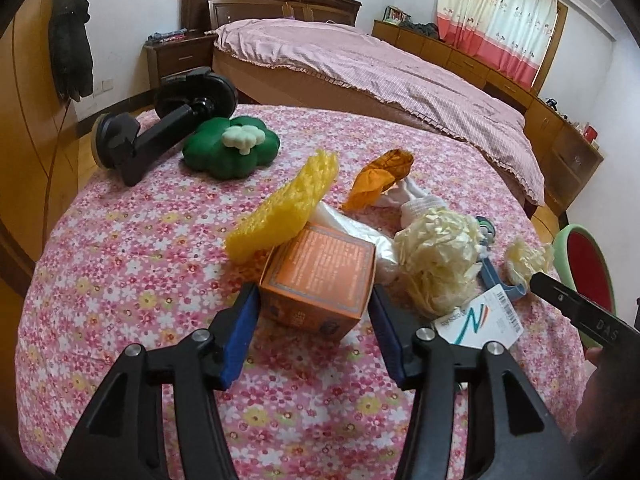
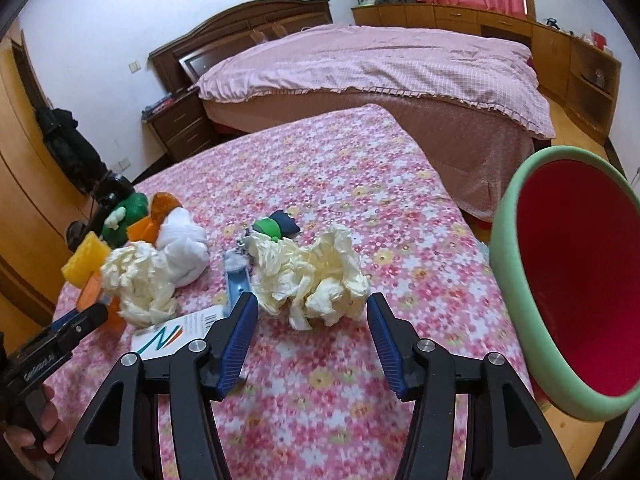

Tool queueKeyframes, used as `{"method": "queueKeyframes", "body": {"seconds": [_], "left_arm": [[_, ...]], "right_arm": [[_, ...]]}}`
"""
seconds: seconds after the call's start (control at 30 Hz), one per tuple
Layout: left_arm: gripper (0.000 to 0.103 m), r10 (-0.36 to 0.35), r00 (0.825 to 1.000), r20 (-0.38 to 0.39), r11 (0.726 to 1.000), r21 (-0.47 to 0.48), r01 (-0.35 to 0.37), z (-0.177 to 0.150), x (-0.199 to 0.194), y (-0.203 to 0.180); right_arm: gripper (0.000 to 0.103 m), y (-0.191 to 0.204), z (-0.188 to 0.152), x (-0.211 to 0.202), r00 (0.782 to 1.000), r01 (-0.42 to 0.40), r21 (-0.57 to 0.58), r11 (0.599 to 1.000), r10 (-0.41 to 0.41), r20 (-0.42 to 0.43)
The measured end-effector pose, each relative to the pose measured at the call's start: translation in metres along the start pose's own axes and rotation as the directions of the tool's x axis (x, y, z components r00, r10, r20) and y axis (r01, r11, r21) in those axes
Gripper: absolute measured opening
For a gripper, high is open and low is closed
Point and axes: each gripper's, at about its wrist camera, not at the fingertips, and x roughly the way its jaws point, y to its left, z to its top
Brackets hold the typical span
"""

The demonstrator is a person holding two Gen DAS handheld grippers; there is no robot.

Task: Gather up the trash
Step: 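Grasp the orange box with the left tool while the right tool grasps crumpled tissue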

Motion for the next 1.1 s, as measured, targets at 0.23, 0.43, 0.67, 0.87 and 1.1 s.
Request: {"method": "queueKeyframes", "body": {"seconds": [0.23,0.43,0.67,0.87,1.1], "left_arm": [[0.056,-0.018,1.000,0.011,1.000,-0.020,0.018,0.003,0.006,0.002],[0.055,-0.037,0.999,0.035,0.999,-0.016,0.037,0.003,0.006,0.004],[0.054,-0.050,0.996,0.079,0.999,0.003,0.050,0.000,-0.012,0.002],[0.054,-0.069,0.992,0.107,0.998,0.015,0.068,-0.005,-0.033,-0.002],[0.054,-0.106,0.986,0.130,0.994,0.031,0.102,-0.012,-0.055,-0.013]], "right_arm": [[0.058,-0.002,0.001,0.017,1.000,-0.013,0.012,1.000,0.013,-0.017],[0.043,-0.001,0.000,0.018,1.000,-0.025,0.005,1.000,0.025,-0.006],[0.025,0.000,-0.003,0.013,0.999,-0.051,0.001,0.999,0.051,0.002],[0.023,0.001,-0.009,-0.007,0.997,-0.062,0.005,0.998,0.062,0.035],[0.022,0.004,-0.016,-0.040,0.993,-0.074,0.010,0.997,0.073,0.088]]}}
